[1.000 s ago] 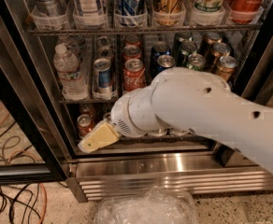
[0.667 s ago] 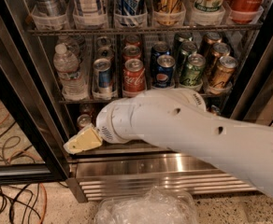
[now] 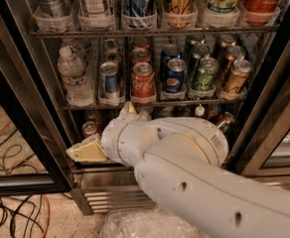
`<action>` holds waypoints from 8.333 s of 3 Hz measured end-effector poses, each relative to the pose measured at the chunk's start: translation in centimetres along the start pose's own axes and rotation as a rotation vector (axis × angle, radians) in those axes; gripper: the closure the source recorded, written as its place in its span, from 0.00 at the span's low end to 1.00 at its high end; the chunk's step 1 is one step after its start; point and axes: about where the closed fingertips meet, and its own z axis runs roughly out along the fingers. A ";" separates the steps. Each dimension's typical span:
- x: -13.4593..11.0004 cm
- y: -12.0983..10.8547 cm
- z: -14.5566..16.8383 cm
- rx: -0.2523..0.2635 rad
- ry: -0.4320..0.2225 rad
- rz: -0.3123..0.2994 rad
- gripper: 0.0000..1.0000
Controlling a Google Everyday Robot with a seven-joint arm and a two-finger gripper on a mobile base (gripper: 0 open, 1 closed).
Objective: Pick water bottle from middle shelf of fridge
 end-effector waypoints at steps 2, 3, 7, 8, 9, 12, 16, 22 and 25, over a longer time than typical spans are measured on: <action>0.0 -0.6 -0.5 0.019 -0.007 0.068 0.00; -0.1 -0.4 -0.2 0.013 -0.026 0.078 0.00; -7.0 1.5 -0.1 -0.004 -0.206 0.051 0.00; -7.2 1.9 6.2 -0.102 -0.193 0.078 0.00; -6.9 2.0 6.2 -0.097 -0.195 0.093 0.00; -3.4 2.4 12.9 0.085 -0.230 0.101 0.00; -4.4 4.6 12.7 0.118 -0.258 0.048 0.00; -6.0 7.3 7.1 0.326 -0.374 0.070 0.11; -8.8 4.3 5.6 0.523 -0.482 0.051 0.37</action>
Offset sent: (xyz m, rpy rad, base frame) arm 0.0012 -0.0090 0.0041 0.0475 0.0240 -0.0542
